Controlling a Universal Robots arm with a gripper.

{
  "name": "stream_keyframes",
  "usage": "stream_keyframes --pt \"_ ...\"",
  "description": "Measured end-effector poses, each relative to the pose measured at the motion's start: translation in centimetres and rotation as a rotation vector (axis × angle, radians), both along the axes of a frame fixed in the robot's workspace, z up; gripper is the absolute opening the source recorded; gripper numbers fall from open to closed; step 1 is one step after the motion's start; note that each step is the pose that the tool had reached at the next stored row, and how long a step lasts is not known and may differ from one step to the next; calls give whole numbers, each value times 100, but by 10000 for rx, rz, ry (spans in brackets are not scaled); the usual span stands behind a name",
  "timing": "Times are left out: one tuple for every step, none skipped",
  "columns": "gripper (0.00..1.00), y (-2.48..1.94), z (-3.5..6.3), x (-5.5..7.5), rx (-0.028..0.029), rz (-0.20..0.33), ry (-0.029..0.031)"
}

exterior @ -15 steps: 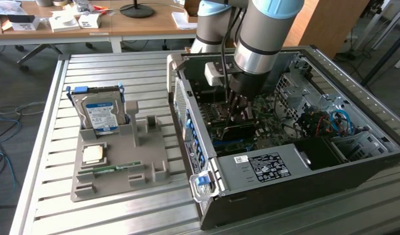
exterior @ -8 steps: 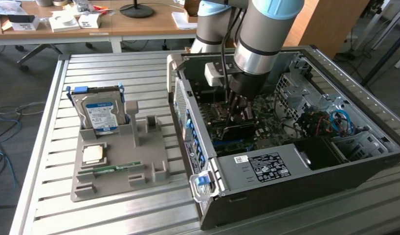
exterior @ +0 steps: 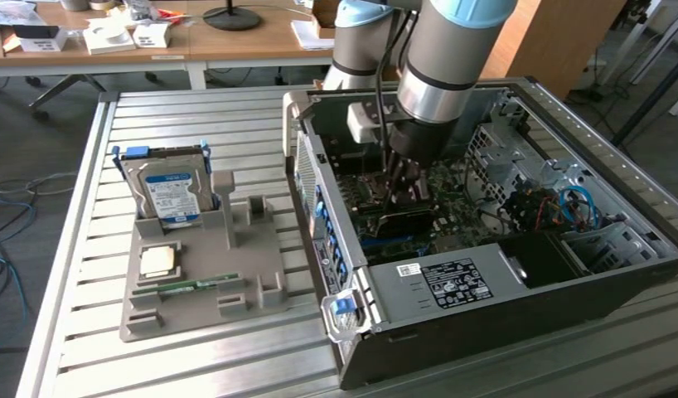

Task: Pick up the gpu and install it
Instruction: 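Press down on the gpu until it lock into place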

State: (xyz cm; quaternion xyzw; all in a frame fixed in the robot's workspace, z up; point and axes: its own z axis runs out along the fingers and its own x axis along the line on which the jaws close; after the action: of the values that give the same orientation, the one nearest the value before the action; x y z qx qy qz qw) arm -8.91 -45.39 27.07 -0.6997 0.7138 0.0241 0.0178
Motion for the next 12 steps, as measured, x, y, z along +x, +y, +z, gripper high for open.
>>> stream_keyframes --pt "11 -2 6 0 0 0 1" --pt "11 -4 10 1 3 1 0" --pt "11 -9 15 2 2 1 1" --pt "11 -16 17 2 1 1 2" --pt "11 -26 18 1 1 0 3" --pt "11 -37 18 2 1 0 3" --pt "11 -49 18 2 1 0 2" --pt "11 -58 18 2 0 0 3" --pt "11 -59 18 1 1 0 2" --pt "11 -59 15 1 2 -1 2" --pt "11 -59 9 1 5 -2 2" --pt "11 -60 3 1 10 -1 2"
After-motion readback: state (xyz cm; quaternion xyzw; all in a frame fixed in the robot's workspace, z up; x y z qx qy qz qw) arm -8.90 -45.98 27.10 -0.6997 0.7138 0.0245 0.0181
